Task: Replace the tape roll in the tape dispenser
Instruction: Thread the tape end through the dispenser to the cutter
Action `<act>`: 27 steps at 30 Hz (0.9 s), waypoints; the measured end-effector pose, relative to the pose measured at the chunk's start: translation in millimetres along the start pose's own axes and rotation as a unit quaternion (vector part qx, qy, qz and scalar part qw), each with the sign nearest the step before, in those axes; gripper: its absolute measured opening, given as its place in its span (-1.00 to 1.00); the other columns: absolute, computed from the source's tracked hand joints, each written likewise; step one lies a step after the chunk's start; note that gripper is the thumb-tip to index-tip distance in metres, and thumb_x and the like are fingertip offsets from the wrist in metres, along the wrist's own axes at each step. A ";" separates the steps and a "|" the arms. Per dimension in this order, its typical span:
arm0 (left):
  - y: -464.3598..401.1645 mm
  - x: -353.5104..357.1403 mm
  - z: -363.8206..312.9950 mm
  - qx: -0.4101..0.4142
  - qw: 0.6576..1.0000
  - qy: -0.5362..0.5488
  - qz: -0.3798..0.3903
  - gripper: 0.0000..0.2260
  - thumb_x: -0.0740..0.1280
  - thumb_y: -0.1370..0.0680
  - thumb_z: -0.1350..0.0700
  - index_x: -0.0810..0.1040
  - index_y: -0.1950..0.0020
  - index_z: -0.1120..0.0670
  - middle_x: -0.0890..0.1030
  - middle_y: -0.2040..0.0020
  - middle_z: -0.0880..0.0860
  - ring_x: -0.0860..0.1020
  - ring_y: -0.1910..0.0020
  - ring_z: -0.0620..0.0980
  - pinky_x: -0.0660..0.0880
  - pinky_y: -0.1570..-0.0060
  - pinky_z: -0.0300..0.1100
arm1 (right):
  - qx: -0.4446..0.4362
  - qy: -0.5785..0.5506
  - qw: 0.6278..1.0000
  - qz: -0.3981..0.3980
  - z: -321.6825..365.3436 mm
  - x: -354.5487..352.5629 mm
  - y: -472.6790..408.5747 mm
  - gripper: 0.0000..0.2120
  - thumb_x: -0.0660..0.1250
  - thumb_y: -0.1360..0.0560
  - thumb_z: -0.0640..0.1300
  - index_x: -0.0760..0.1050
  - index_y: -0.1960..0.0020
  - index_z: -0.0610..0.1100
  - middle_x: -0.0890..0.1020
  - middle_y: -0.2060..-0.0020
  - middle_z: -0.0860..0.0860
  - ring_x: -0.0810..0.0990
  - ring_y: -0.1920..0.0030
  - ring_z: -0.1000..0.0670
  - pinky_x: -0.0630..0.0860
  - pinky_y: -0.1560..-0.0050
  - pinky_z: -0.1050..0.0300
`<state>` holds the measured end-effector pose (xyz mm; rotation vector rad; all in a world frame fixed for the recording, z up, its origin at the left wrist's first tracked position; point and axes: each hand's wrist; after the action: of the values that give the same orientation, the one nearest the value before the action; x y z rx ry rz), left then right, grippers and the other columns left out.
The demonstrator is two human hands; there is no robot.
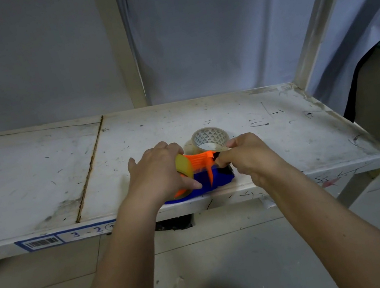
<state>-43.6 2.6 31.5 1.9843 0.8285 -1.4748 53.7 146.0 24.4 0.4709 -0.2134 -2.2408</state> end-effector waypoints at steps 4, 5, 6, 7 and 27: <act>-1.8 -1.5 -1.6 0.005 1.000 -0.029 0.005 -0.33 0.47 -0.22 -0.27 0.38 -0.27 -0.14 0.45 -0.24 -0.06 0.34 -0.31 0.05 0.19 -0.32 0.21 | -0.012 0.006 1.000 -0.002 0.9 -10.1 -1.2 -0.71 0.41 -0.34 -0.39 0.41 0.05 -0.16 0.50 0.19 -0.05 0.46 0.17 0.03 0.37 0.33 0.22; -2.4 -1.5 -2.3 0.005 1.000 -0.030 0.007 -0.34 0.47 -0.23 -0.26 0.38 -0.27 -0.14 0.45 -0.24 -0.05 0.33 -0.31 0.06 0.19 -0.32 0.21 | -0.018 0.006 1.000 -0.007 0.2 -13.1 -2.6 -0.73 0.41 -0.34 -0.40 0.42 0.10 -0.14 0.51 0.19 -0.05 0.47 0.13 0.00 0.38 0.28 0.20; -2.6 -1.3 -3.2 0.005 1.000 -0.028 0.008 -0.35 0.47 -0.23 -0.26 0.38 -0.26 -0.14 0.45 -0.23 -0.05 0.33 -0.31 0.06 0.18 -0.32 0.21 | -0.024 0.011 1.000 -0.013 -0.9 -16.3 -3.6 -0.73 0.42 -0.34 -0.39 0.42 0.09 -0.14 0.53 0.15 -0.06 0.47 0.09 -0.02 0.39 0.22 0.17; -2.8 -0.9 -4.3 0.006 1.000 -0.026 0.008 -0.36 0.47 -0.24 -0.25 0.39 -0.25 -0.14 0.45 -0.23 -0.05 0.34 -0.30 0.06 0.18 -0.31 0.21 | -0.032 0.026 0.999 -0.019 -2.3 -18.9 -5.2 -0.71 0.43 -0.35 -0.37 0.42 0.03 -0.14 0.53 0.12 -0.06 0.47 0.04 -0.04 0.38 0.16 0.15; -2.3 0.1 -7.4 -0.011 1.000 0.020 0.015 -0.38 0.50 -0.22 -0.21 0.40 -0.22 -0.14 0.46 -0.21 -0.04 0.40 -0.25 0.08 0.26 -0.29 0.22 | -0.017 0.084 0.996 0.039 -6.8 -49.1 -11.4 -0.67 0.43 -0.38 -0.34 0.45 -0.11 -0.23 0.44 0.30 -0.07 0.38 0.30 0.01 0.34 0.30 0.18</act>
<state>-40.5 9.5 33.2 2.0078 0.8233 -1.4078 77.7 190.6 27.6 0.6185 -0.1041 -2.1125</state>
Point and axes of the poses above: each hand's wrist, its own y-axis away from the middle knuckle, its own x-axis out of the palm, z = x × y
